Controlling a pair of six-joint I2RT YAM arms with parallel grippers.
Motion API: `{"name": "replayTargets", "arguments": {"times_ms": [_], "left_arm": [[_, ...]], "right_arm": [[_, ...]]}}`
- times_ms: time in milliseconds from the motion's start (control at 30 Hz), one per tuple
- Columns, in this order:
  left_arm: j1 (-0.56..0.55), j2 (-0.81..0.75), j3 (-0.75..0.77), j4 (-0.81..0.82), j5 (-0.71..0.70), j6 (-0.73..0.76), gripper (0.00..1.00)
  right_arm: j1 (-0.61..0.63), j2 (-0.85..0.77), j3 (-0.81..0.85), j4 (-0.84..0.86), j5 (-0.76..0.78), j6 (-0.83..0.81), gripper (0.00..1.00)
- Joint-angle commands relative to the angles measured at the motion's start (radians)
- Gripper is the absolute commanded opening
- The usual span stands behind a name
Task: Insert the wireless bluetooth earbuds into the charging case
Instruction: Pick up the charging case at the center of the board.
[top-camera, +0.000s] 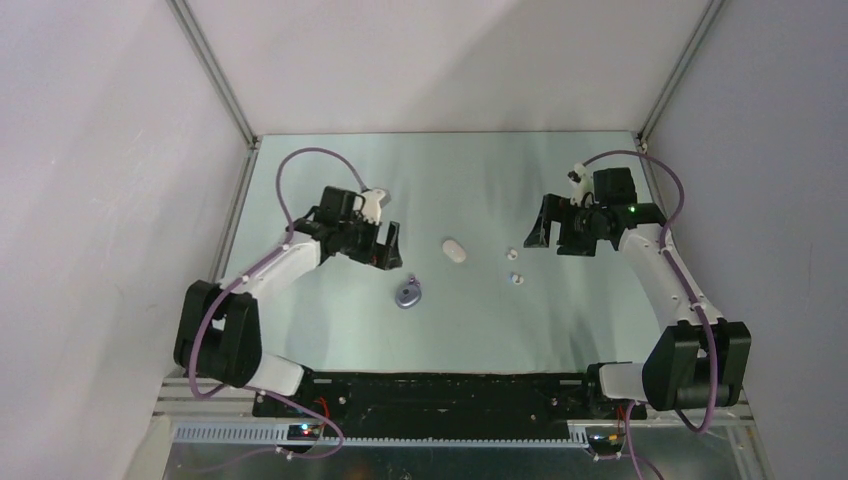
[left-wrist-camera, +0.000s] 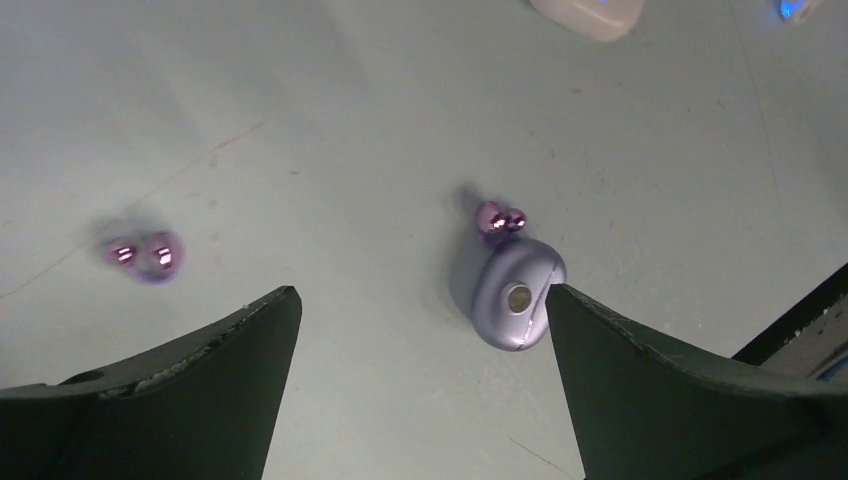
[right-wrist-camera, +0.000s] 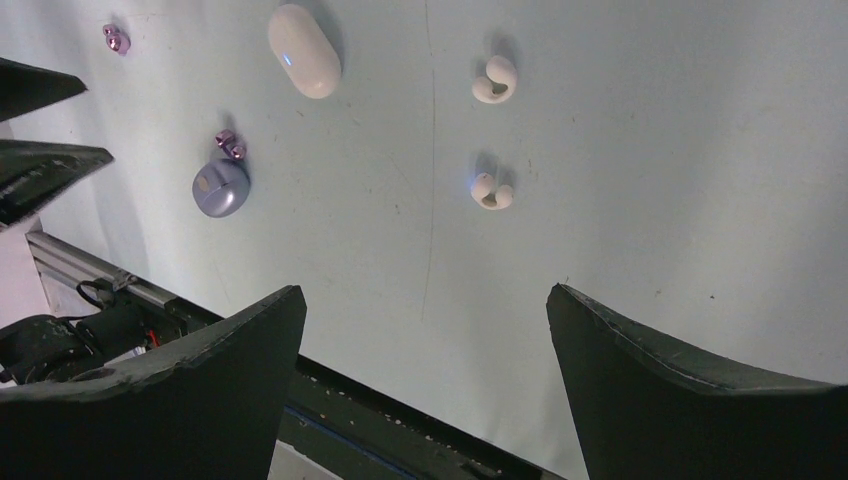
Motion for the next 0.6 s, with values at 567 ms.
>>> {"name": "replayTargets", "arguments": {"times_ms": [567], "left_arm": [[-0.27,0.055,-0.106,0.032,0.011,-0.063,1.0]], "right_arm": [[-0.004,0.014,-0.007,0.049,-0.029,0.053,0.95]]}}
